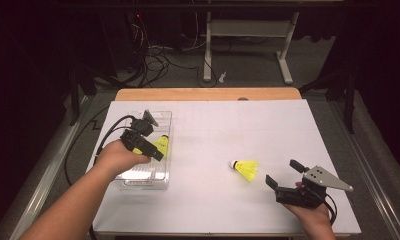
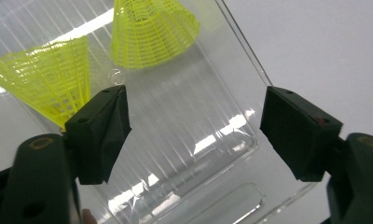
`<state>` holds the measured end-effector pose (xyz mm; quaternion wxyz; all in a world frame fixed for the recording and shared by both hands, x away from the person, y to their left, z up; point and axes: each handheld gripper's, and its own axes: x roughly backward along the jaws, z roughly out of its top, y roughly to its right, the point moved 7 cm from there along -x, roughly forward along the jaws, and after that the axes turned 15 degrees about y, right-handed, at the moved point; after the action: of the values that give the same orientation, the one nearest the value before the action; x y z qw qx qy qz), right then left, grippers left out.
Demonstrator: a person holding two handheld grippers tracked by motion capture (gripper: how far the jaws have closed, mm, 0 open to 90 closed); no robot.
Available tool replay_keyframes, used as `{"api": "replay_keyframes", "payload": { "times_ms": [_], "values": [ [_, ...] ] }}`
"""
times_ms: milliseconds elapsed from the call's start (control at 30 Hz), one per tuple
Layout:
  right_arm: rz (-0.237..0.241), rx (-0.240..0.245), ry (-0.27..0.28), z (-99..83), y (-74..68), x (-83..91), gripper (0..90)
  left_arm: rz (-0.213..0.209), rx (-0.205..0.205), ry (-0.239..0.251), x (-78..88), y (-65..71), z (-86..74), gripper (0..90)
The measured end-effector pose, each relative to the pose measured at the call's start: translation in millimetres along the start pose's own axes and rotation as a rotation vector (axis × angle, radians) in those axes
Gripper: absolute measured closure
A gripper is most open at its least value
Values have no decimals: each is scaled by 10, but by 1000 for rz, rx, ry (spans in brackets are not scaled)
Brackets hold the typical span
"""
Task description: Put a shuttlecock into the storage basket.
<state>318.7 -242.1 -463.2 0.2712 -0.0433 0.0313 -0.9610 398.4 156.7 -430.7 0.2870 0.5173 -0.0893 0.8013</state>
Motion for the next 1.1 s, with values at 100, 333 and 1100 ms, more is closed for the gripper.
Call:
{"api": "replay_keyframes", "payload": {
  "times_ms": [100,333,1100],
  "values": [
    [1,1,-1,-3,-8,-6,12,2,7,3,36,10,-3,202],
    [0,1,0,1,-4,-1,12,-16,3,8,91,69,-2,166],
    [-6,18,-12,2,-1,-1,2,-35,-72,20,80,442,134,6]
  ]
}}
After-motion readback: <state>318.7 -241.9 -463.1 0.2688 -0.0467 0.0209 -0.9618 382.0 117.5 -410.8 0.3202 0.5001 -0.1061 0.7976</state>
